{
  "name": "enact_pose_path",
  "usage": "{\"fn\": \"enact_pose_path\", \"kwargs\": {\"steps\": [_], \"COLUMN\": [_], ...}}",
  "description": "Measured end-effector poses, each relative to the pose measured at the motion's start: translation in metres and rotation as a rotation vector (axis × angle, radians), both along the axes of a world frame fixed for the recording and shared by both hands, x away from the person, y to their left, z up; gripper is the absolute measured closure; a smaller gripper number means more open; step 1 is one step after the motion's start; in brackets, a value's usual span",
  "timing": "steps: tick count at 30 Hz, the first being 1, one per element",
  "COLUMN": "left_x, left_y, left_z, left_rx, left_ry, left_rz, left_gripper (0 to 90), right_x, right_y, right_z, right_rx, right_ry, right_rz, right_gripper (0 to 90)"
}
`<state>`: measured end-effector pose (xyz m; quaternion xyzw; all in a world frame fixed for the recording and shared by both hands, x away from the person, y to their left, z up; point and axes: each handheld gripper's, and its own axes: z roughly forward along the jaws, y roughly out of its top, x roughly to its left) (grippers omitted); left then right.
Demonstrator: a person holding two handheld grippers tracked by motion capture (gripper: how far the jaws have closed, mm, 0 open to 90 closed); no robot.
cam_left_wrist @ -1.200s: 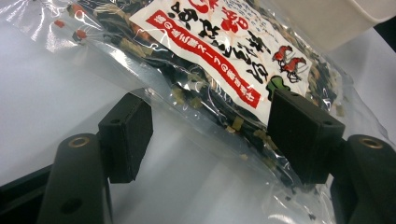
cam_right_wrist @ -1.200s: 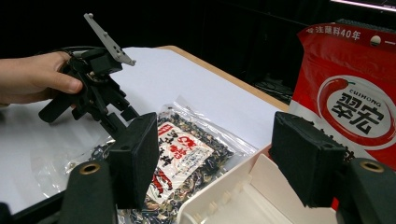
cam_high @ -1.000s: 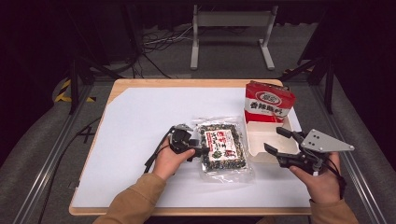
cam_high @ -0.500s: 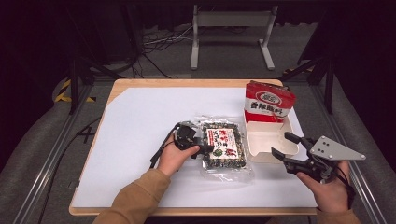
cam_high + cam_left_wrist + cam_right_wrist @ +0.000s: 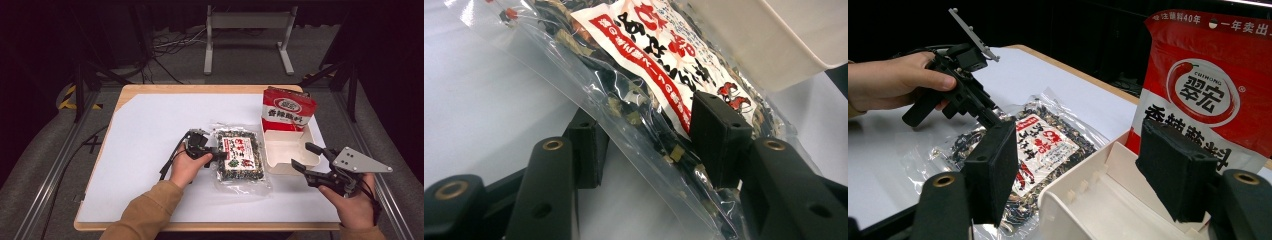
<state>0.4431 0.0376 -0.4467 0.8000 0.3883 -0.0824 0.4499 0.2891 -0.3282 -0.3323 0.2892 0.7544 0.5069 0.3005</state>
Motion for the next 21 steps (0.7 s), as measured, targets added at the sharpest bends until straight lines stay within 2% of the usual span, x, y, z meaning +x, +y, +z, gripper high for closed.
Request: {"fn": "enact_pose_path", "kwargs": {"steps": [7,12,14,18,21], "left_x": [0.001,0.000,0.000,0.002,0.002], "left_y": [0.008,0.009,0.010,0.016,0.018], "left_z": [0.001,0.004,0.005,0.002,0.000], "left_rx": [-0.040,-0.049,-0.052,-0.072,-0.076], "left_ry": [0.023,0.003,0.010,0.051,0.062], "left_rz": [0.011,0.021,0.022,0.033,0.039], "left_gripper": [58.2,60.0,60.8,65.2,66.2], "right_x": [-0.001,0.001,0.001,0.000,0.000], "right_y": [0.000,-0.001,0.000,0.000,0.000], "right_z": [0.000,-0.001,-0.001,0.000,-0.001], "right_rx": [0.005,0.004,0.003,0.009,0.008], "right_ry": [0.001,0.007,0.007,0.001,0.005], "right_rz": [0.003,0.001,0.002,0.004,0.004], "right_gripper": [33.0,33.0,32.9,32.9,32.8]}}
